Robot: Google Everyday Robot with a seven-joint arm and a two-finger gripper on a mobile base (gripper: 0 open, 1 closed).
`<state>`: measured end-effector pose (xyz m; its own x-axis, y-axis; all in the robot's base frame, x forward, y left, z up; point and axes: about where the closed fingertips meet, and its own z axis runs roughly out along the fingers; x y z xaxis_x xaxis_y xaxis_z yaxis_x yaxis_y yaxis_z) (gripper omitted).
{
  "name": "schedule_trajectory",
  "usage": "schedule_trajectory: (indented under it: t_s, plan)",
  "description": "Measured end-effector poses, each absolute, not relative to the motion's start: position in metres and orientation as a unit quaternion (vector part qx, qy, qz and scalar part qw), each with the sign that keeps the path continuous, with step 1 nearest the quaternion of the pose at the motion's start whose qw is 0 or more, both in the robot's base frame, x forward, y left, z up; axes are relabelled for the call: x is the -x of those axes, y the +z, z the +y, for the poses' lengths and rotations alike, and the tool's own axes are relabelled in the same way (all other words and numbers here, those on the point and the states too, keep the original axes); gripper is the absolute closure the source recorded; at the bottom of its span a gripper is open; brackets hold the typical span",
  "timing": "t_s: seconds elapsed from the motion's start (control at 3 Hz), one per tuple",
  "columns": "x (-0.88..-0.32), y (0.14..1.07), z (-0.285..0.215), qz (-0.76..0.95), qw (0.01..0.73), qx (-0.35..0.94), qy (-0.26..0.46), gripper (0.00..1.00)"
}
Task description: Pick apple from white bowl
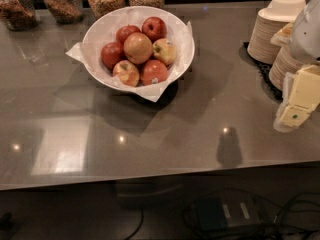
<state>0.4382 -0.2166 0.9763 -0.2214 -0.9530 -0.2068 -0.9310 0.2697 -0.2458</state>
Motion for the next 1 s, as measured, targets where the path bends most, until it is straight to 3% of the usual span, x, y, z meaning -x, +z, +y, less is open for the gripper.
schedule_trajectory:
  t_s: [0.33,1.0]
  plan:
    - [-0.438,0.976,-0.217,0.781,0.159,0.603,-0.034,0.0]
    - [-0.471,0.983,-0.175,0.771,0.242,0.589,0.009,0.0]
